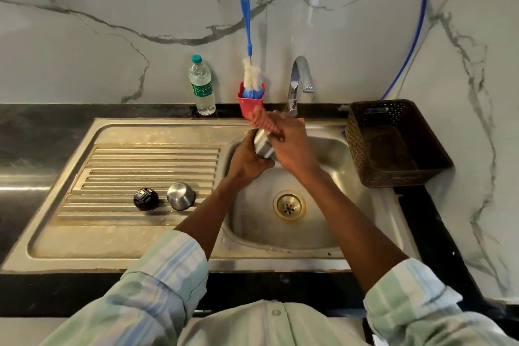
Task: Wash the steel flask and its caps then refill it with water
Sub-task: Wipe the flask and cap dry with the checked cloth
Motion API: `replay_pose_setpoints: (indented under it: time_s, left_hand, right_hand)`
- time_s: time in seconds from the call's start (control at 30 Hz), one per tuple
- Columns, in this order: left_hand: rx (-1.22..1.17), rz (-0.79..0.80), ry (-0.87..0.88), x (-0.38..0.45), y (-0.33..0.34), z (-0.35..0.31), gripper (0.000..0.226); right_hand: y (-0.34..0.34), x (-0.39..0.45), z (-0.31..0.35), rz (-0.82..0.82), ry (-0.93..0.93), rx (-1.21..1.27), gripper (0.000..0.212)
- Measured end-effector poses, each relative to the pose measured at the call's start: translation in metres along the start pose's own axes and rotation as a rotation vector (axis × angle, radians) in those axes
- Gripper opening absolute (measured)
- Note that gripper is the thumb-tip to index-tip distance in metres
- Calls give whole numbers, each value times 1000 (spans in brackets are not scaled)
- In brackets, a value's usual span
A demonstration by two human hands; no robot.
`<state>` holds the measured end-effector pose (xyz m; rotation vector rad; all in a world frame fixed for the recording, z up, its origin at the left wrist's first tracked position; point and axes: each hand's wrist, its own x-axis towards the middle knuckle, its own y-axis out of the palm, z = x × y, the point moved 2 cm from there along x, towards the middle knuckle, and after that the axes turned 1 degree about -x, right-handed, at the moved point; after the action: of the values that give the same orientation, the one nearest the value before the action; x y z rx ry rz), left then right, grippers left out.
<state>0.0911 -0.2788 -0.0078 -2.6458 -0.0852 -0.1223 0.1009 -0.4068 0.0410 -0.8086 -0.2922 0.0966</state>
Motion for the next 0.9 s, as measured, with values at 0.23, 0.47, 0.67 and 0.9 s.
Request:
replay_pose_setpoints:
  time_s: [0.23, 0.47, 0.67, 0.9]
  left_hand:
    - [16, 64, -63, -5, -2, 10, 75]
    - [85, 107, -58, 1, -1, 5, 65]
    - [103, 149, -59, 5, 1, 10, 53]
    - [65, 167, -78, -11, 1, 18, 90]
  right_hand:
    - [0, -17, 5, -67, 314, 514, 20]
    - [-1, -3, 3, -32, 207, 210, 27]
    - [11, -19, -2, 4, 47, -26, 46]
    - [-11, -1, 4, 13, 611, 618, 14]
